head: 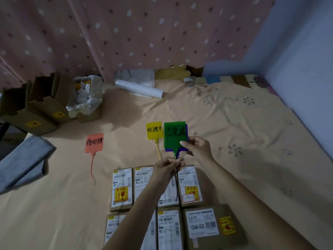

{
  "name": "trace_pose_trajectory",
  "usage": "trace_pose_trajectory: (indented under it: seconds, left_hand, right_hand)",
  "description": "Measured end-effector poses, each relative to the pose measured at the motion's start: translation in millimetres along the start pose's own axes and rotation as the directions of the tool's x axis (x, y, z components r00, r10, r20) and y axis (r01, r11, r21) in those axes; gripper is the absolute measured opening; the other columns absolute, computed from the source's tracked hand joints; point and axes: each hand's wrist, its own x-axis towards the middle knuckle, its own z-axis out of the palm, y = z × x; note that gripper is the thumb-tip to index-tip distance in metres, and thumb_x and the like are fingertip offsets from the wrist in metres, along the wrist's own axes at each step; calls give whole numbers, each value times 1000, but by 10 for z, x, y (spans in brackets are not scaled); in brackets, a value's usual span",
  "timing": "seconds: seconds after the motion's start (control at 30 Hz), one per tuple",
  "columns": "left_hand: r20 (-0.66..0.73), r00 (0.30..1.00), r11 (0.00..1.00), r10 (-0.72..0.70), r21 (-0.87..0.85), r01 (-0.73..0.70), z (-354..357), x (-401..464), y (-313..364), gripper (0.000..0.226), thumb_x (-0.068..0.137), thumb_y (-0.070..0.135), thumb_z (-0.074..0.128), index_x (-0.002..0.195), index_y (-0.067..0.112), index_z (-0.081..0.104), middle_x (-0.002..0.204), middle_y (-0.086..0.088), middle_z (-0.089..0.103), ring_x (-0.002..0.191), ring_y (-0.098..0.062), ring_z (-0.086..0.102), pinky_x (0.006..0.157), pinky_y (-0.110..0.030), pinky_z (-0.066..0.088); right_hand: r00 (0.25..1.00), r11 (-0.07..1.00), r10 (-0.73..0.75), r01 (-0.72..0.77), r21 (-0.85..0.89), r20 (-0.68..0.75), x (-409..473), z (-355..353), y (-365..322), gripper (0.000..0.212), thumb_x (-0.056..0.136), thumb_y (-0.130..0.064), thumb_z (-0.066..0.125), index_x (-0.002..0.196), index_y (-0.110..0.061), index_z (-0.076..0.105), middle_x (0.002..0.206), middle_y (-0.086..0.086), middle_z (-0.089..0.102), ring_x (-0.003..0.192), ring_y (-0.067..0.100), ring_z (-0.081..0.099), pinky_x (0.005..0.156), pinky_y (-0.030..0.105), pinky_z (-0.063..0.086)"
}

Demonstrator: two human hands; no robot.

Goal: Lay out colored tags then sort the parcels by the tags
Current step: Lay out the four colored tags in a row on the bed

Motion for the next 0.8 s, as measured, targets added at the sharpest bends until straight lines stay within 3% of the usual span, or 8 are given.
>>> trace_pose_trajectory:
  seconds: [0.07, 0.2, 0.3, 0.47, 0.57, 0.67, 0.8]
  left_hand:
    - [-8, 1000, 1000, 1, -21, -1, 151, 41, -74, 23, 88, -4, 58, 65, 1, 57, 68, -13, 66, 70, -17, 66, 67, -21, 54]
    - [-35, 999, 998, 9, -66, -11, 517, 174, -257, 32, 89, -9, 53, 59, 1, 59, 68, -15, 64, 66, -15, 68, 66, -20, 55]
    - [-90, 995, 998, 35, -57, -40, 894, 310, -407, 38, 88, -8, 55, 52, 4, 59, 68, -13, 63, 66, -13, 69, 59, -17, 53]
    - [-257, 964, 998, 63, -4, -66, 1612, 544, -759, 27, 88, -8, 57, 64, 3, 50, 56, -7, 60, 55, -9, 64, 49, -15, 48]
    - [-266, 963, 996, 46, -66, -65, 1941, 669, -952, 26, 89, -7, 54, 66, 3, 49, 65, -11, 65, 57, -11, 66, 51, -17, 50]
    - [-261, 965, 991, 24, -124, -59, 2124, 743, -1061, 25, 87, -6, 56, 64, 3, 52, 64, -12, 63, 66, -16, 69, 53, -19, 51]
    - [-305, 952, 995, 17, -86, -46, 2098, 699, -1142, 20, 86, -4, 57, 67, 3, 54, 63, -11, 61, 73, -17, 69, 61, -22, 54]
  right_hand:
    - [1000, 999, 24, -24, 40, 16, 52, -173, 6, 13, 84, 2, 70, 96, 1, 66, 78, 9, 69, 55, 2, 67, 54, 14, 55]
    - [997, 994, 30, -38, 105, 77, 235, -591, 27, 15, 89, 4, 63, 85, -10, 61, 83, 12, 68, 65, 13, 67, 59, 18, 57]
    - [990, 988, 45, -64, 143, 134, 435, -953, 11, 15, 91, 5, 59, 85, -8, 55, 83, 12, 65, 59, 10, 68, 55, 19, 56]
    - [971, 969, 77, -127, 211, 228, 758, -1652, -51, 11, 94, 7, 53, 98, -2, 47, 91, 15, 61, 71, 19, 64, 53, 21, 57]
    - [972, 977, 76, -118, 179, 222, 931, -2087, -66, 10, 95, 3, 53, 100, -5, 48, 97, 17, 62, 73, 21, 66, 52, 23, 56]
    - [979, 984, 89, -115, 136, 183, 1160, -2454, -102, 10, 95, 1, 54, 103, -4, 48, 97, 18, 65, 59, 15, 70, 50, 23, 56]
    - [979, 954, 185, -199, 226, 79, 1584, -2713, -140, 13, 95, 2, 53, 103, -7, 49, 97, 16, 63, 50, 12, 70, 47, 22, 56]
